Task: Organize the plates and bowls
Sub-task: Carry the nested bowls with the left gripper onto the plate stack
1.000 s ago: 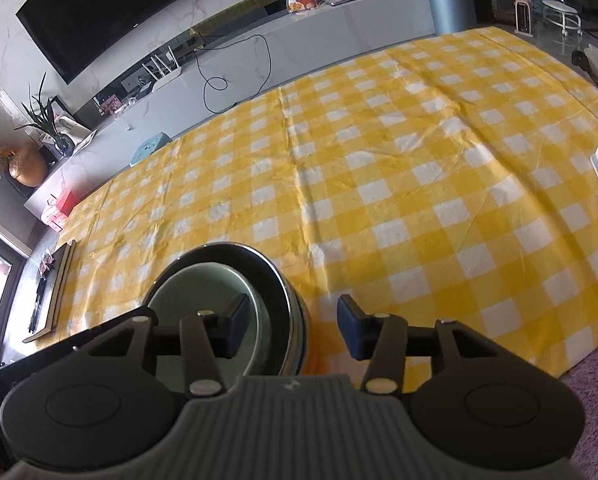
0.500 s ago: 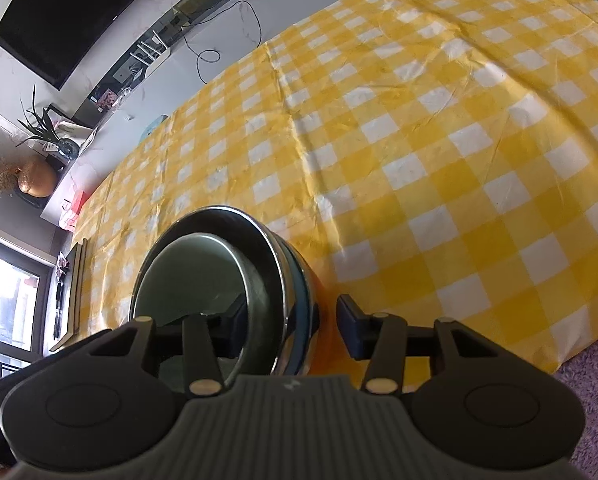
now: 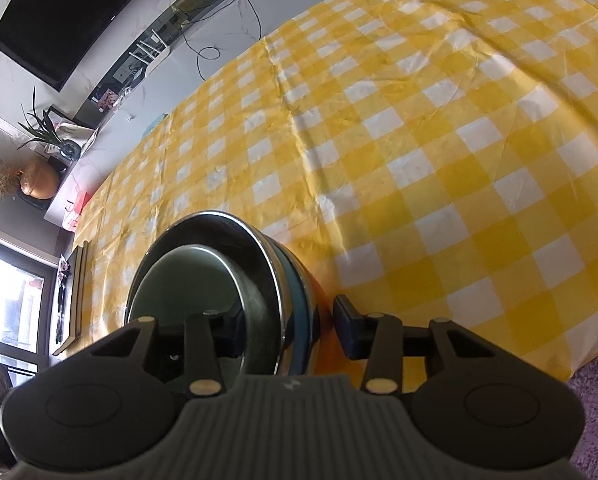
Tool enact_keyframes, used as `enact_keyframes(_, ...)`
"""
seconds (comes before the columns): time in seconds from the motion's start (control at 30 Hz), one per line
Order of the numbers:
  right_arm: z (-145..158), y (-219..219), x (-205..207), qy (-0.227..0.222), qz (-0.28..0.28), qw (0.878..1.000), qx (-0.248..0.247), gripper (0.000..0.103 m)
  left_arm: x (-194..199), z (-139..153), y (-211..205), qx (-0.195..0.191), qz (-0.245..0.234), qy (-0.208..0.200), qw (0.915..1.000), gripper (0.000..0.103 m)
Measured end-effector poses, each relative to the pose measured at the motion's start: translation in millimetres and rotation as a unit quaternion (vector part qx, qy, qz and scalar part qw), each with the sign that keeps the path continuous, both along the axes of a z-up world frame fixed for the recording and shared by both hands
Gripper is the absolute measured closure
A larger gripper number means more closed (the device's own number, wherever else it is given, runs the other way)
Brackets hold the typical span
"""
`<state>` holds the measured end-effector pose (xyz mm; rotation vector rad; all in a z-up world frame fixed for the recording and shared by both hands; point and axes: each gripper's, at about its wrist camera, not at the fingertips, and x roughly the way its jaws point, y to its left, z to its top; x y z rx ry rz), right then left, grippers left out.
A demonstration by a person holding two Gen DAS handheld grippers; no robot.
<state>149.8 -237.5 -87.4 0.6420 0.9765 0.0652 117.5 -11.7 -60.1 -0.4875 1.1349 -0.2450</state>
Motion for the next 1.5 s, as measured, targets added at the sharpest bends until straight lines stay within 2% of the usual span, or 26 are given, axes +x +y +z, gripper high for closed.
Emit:
enact_keyframes(0.2,-2.4,-7.1,1.1,0.014,-0.016,0.999,0.026,0.065,0.4,4.0,-3.0,0.009,-0.003,-0.009,0.9999,0.050)
enact_keyframes(0.5,3.2,-2.7,-4.3,0.014,-0.022,0.999,0.018,0.070,-2.9,8.9,-4.1,0.025,-0.009,-0.018,0.9995,0.050)
enact_keyframes(0.73,22.8,8.8,-9.6,-0.009,-0.013,1.000,0.008,0.070,-11.6,22.5,11.0,0.015,0.002,-0.034,0.9993,0.050)
enact_keyframes(1.13,52.0,68.8,-0.4,-0.040,0.048,0.998,0.001,0.071,-28.0,44.8,76.7,0.008,0.074,-0.049,0.9960,0.050)
enact_keyframes(1.5,51.3,136.8,21.3,-0.029,0.117,0.993,-0.004,0.071,-36.8,37.3,136.3,0.005,0.140,-0.029,0.9897,0.050)
